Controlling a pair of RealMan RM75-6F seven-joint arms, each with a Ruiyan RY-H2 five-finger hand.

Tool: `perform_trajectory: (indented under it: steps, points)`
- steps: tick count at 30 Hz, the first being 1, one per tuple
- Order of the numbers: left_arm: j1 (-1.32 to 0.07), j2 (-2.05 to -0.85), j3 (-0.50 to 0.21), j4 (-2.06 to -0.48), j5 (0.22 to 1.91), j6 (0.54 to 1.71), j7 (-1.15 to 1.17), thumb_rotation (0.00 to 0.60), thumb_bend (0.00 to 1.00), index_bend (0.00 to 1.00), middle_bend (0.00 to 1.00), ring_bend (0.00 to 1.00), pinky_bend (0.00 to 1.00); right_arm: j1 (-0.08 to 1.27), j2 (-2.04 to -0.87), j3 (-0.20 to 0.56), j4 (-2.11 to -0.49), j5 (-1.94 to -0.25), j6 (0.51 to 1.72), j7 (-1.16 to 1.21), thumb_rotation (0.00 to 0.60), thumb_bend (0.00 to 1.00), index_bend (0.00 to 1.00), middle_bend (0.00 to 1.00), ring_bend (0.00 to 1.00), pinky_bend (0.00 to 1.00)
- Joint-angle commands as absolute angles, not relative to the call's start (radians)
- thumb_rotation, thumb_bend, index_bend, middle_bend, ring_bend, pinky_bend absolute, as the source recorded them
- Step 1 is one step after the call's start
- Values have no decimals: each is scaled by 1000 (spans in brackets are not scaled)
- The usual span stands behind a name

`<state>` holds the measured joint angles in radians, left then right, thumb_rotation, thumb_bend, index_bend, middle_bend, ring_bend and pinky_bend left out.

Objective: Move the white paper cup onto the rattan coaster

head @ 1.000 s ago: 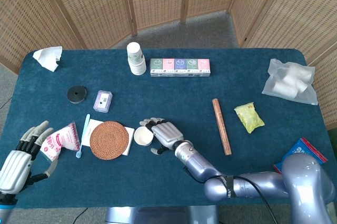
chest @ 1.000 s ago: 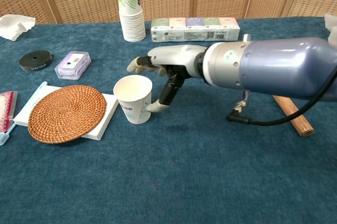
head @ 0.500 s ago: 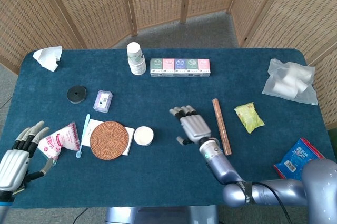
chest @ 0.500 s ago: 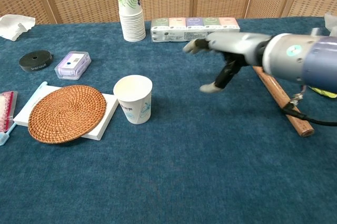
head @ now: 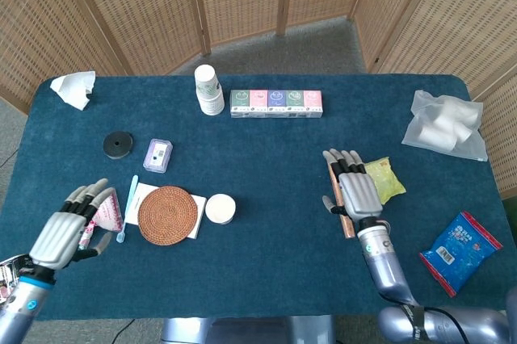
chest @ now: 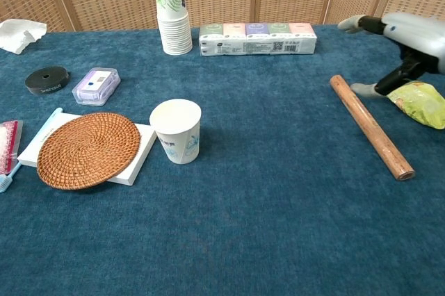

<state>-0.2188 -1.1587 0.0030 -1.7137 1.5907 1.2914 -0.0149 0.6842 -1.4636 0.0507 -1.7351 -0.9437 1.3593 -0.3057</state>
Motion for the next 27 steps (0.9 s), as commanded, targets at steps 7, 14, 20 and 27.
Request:
perform_trajectory:
  steps: [7,14,20,27]
  points:
    - [-367,-1244,-30,-1715,1564,1101,-44,552,457,0,0,0,0,597,-1383,47,-1833,-1022,1394,-297,600,372,0,0,0,0]
    - [-449,-1317,-68,-1707,1529,1024,-43,552,456,0,0,0,0,548,-1354,49,-1863,-1077,1405,-287,600,371,0,0,0,0]
    - [-527,-1380,-94,-1699,1483,940,17,552,456,0,0,0,0,515,-1340,54,-1872,-1109,1399,-278,600,370,0,0,0,0]
    - [-601,-1447,-111,-1670,1409,859,101,554,458,0,0,0,0,480,-1328,60,-1874,-1135,1397,-271,600,369,0,0,0,0]
